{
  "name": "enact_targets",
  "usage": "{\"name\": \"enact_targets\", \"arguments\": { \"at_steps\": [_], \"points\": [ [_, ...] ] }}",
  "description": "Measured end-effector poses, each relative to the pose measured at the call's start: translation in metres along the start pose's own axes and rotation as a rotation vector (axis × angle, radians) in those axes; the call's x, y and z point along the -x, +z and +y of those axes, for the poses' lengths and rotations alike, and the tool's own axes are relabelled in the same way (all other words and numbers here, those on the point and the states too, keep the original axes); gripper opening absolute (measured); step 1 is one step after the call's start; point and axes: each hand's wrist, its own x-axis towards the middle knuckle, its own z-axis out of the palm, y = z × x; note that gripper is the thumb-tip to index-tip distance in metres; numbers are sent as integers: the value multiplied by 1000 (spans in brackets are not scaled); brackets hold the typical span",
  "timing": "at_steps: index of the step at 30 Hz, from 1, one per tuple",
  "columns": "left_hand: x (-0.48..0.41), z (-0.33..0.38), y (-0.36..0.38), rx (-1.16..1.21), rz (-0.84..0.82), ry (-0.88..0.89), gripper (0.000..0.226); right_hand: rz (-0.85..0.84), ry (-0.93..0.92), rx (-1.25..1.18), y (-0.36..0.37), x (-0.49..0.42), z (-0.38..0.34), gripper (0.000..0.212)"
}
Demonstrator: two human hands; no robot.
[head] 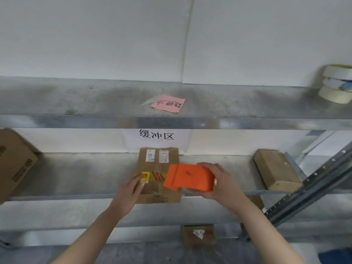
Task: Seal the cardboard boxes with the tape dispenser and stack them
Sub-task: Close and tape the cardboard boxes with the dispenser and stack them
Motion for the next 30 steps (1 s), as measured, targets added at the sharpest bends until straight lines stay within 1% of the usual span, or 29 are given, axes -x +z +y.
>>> {"name": "enact_targets", "arguments": {
  "at_steps": [2,4,5,6,7,8,10,11,13,14,15,18,20,22,24,27,30],
  "points": [
    [9,12,-9,192,21,-22,39,-23,-32,-55,4,-5,-26,81],
    [9,13,-13,403,-43,-77,42,-35,-45,-130,13,-9,-44,81],
    [7,15,-16,530,-89,-150,41,-38,-45,-159,18,-11,-52,81],
    [5,15,-19,646,-136,-234,46,-42,-42,-179,23,-12,-58,82],
    [5,14,-22,735,-174,-294,55,-42,-41,-191,28,-12,-63,82],
    [10,16,-26,786,-206,-298,63,-39,-40,-196,33,-12,-68,82],
    [18,12,-29,825,-259,-241,74,-30,-42,-205,42,-13,-74,81],
    [23,10,-30,837,-280,-233,74,-26,-43,-214,45,-13,-77,81],
    [30,6,-28,891,-300,-207,64,-19,-46,-233,52,-13,-81,80],
    [32,7,-28,913,-288,-184,59,-16,-49,-243,55,-13,-82,80],
    [33,6,-27,937,-264,-199,57,-14,-52,-250,58,-13,-84,80],
    [36,8,-26,995,-215,-164,58,-11,-62,-237,62,-13,-84,80],
    [35,9,-24,1003,-193,-190,64,-20,-60,-232,64,-13,-83,80],
    [34,11,-20,1011,-205,-258,65,-27,-64,-231,65,-14,-80,80],
    [32,12,-13,1030,-292,-333,56,-27,-68,-239,65,-15,-78,79],
    [32,15,-4,972,-409,-390,38,-45,-66,-242,64,-17,-74,79],
    [31,22,5,1023,-378,-379,23,-55,-69,-235,62,-18,-68,80]
  ]
}}
